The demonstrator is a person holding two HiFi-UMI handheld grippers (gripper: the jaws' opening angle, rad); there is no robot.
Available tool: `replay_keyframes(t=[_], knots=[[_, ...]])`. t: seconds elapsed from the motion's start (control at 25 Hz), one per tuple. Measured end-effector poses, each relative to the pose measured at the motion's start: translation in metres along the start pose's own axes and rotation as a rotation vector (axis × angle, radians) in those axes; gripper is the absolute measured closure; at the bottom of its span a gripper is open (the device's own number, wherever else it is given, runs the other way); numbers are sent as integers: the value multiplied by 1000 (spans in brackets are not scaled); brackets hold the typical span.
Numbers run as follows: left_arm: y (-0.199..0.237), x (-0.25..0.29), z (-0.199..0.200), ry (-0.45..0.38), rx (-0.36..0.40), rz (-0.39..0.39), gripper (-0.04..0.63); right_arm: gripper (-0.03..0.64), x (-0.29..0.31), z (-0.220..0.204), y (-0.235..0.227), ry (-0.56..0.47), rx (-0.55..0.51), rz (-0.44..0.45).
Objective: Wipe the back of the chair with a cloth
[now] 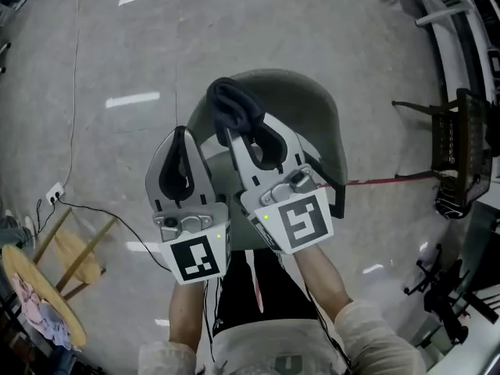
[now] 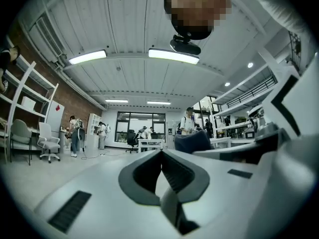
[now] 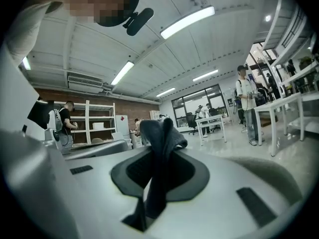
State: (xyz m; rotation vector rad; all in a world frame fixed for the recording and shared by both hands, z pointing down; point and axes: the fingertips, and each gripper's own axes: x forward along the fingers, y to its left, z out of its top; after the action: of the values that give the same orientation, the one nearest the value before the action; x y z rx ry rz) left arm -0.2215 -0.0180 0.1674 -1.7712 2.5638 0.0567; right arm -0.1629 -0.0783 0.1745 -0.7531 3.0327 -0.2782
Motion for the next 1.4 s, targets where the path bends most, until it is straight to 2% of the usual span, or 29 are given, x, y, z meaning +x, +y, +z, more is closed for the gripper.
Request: replay_keyframes(t=[0.2,0.4,0.6,0.88,1.04,1.12,1.28,1.4], knots=[[8,4,-47,47,-21,17,580,557,22,-36,-9,14,-11,-4],[6,6,-58,52,-11,3,580,558,35,-49,-11,18,-17,-3],[11,2,-66,72,-31,-1,580,557,37,-54,-19,33,-55,-66],[-13,5,-75,98,-61,-36,580,558,9,-52,-67,38,-50,-230],[-38,3,-86,123,-34,-96,580,557,-19,-55,-104,27,21,-350],[-49,3,-91,137,-43,-122,580,557,-35,-58,-122,23,58,-405],[-69,5,-94,143,-66,-160,580,557,-67,-61,-150,35,45,-509],[-87,7,-93,140,-62,-198,580,557,-86,-61,-165,32,50,-556]])
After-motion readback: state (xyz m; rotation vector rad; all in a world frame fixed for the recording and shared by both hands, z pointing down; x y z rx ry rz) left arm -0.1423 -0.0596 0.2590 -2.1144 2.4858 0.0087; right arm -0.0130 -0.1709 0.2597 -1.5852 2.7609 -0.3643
